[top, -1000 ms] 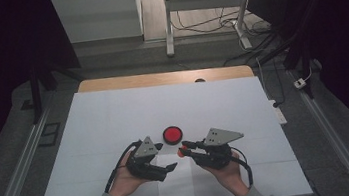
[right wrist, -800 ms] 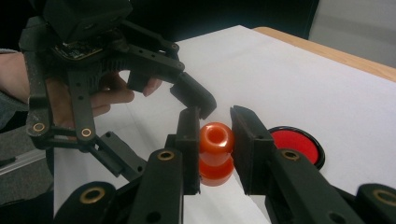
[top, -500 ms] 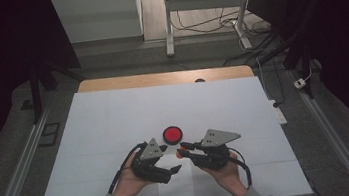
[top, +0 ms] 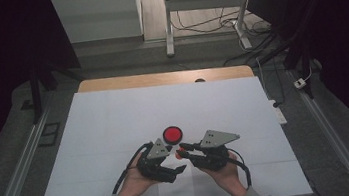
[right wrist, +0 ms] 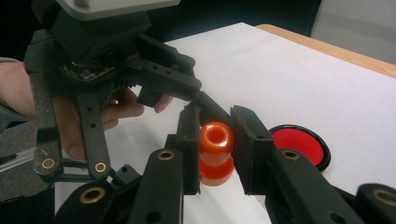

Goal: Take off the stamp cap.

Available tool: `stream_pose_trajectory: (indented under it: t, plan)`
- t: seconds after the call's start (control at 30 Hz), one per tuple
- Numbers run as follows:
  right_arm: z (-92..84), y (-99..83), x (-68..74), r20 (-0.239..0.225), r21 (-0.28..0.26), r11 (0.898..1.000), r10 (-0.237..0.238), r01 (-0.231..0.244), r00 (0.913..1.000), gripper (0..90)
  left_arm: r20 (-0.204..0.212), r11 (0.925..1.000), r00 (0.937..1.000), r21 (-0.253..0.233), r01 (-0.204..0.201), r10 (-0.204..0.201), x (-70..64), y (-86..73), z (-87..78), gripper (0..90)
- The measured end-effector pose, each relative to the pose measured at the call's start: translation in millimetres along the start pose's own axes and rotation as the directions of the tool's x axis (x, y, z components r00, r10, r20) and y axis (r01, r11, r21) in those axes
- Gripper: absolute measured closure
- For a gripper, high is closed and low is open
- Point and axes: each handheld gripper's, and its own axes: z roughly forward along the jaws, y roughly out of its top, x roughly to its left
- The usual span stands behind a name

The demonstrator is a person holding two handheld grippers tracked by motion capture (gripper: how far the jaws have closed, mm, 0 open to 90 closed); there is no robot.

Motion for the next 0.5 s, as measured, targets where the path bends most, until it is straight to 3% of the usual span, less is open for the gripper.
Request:
stream_pose_trajectory:
  t: [0.5]
  plan:
    - [2.1, -1.5, 0.7, -0.002, 0.003, 1.000, 0.001, -0.001, 1.0000, 71.9, -0.028, 0.9998, 0.9994, -0.006, -0.019, 0.019, -1.5, 0.2, 3.8, 36.3]
